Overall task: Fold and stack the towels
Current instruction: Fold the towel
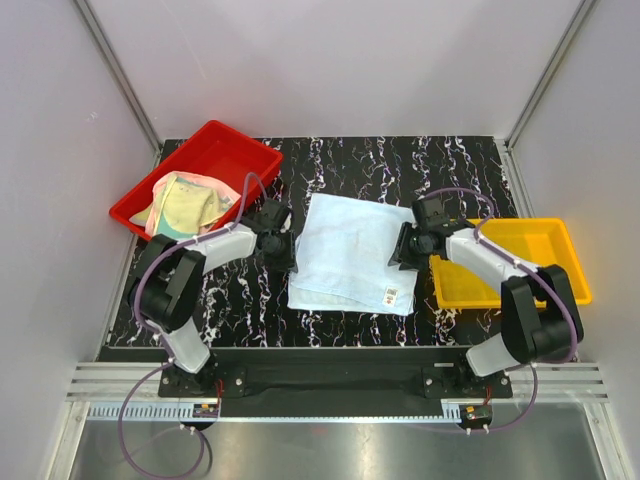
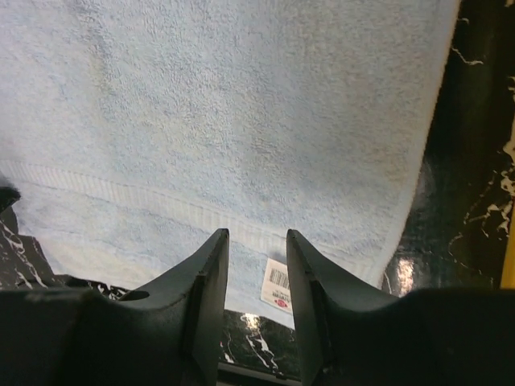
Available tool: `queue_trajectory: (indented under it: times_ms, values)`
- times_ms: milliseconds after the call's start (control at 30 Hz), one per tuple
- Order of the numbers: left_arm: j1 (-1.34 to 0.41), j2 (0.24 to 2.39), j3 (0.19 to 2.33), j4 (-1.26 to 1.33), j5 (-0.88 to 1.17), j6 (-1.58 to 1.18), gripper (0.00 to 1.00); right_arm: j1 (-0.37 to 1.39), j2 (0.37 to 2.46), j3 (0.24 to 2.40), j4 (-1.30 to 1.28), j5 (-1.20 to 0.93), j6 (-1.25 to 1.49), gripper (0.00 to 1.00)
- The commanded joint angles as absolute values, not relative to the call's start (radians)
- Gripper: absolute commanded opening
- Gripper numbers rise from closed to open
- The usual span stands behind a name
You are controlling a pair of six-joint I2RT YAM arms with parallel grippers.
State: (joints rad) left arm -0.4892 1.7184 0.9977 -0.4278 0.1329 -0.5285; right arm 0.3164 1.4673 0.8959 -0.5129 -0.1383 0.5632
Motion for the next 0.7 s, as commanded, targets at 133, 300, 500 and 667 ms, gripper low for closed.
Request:
queue_trajectory:
  times_ms: [133,300,500,667]
  values:
    - [-0.456,1.611,0.934,-0.454,-0.052,-0.549,0.27,0.425,1.578,0.905,-0.387,-0.098,0.595,0.42]
    - [-0.417,1.560,1.009,-0.526,-0.063,-0.539,0.27,0.483,1.603,0.953,-0.408,-0.106,0.574,0.42]
    - [-0.431,1.494,1.013,-0.525,0.092,-0.518,0.34,0.486,1.552,1.049,-0.610,0.016,0.594,0.43]
    - [-0.449,1.485,0.928,-0.436,0.204,-0.520,0.33,0.486,1.430,1.031,-0.742,0.078,0.704,0.43]
